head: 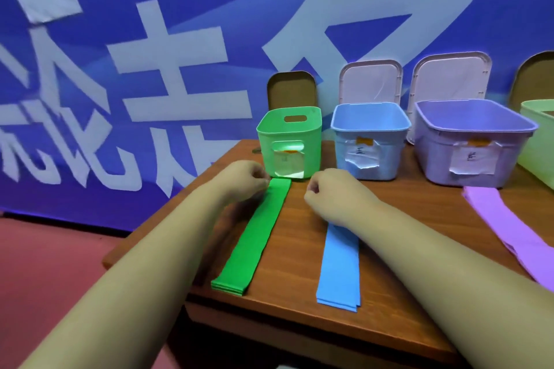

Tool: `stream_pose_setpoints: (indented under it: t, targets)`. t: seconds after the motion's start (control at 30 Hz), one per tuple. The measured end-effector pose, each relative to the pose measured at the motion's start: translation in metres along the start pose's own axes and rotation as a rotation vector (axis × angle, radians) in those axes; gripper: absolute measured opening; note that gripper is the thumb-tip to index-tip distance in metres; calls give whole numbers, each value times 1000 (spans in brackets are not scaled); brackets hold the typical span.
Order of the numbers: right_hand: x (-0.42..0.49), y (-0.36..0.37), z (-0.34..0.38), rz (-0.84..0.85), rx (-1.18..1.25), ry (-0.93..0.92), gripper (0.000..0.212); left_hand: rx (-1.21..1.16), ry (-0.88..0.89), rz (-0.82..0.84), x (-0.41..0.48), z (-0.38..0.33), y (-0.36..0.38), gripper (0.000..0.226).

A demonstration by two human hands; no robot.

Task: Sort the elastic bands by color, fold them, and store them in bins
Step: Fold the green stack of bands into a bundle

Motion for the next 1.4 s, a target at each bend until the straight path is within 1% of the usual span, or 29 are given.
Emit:
stream_pose_setpoints:
  t: [0.03, 0.13, 0.23, 0.3, 0.37, 0.47, 0.57, 0.73, 1.0, 1.13, 1.23, 1.3, 1.4]
  targets:
    - [9, 4, 3, 8, -5, -9, 22, -20, -12, 7, 4, 7, 4, 8]
    - [34, 13, 9, 21, -17, -17, 25, -103, -24, 5, 13, 23, 16, 25]
    - [56, 19, 13, 29, -34, -36, 25, -184, -34, -6, 20, 33, 26, 37]
    - [66, 25, 13, 25, -18, -42, 23, -199, -26, 3, 24, 36, 29, 40]
    - [71, 35, 11, 16, -6, -42, 22, -220, -18, -3, 29, 38, 30, 37]
    - [76, 49, 3, 16, 0, -41, 21, -278, -33, -16, 32, 40, 31, 23]
    - [83, 50, -7, 0, 18, -15, 25, -335, -50, -26, 36, 41, 34, 15]
    - [86, 51, -11, -5, 22, -20, 26, -386, -24, -41, 36, 40, 35, 15]
    - [85, 53, -10, -13, 40, -27, 25, -388, 54, -61, 31, 34, 31, 17]
    - [85, 53, -12, -4, 51, -11, 23, -428, 12, -61, 32, 36, 33, 23]
    - [84, 56, -12, 12, 45, -11, 24, -434, -14, -28, 35, 36, 35, 26]
    - [85, 57, -12, 17, 41, -14, 24, -422, -28, 1, 35, 35, 37, 23]
    - [85, 58, -12, 14, 42, -10, 24, -347, -39, 39, 34, 32, 39, 11]
Point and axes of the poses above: each hand's wrist, its own x-axis towards the middle knuckle, its own y-axis out of the palm, z = x × y, the point moved 6 cm from there along x, towards the middle knuckle, and after that the axes turned 7 degrees about -x, right-handed, at the moved point
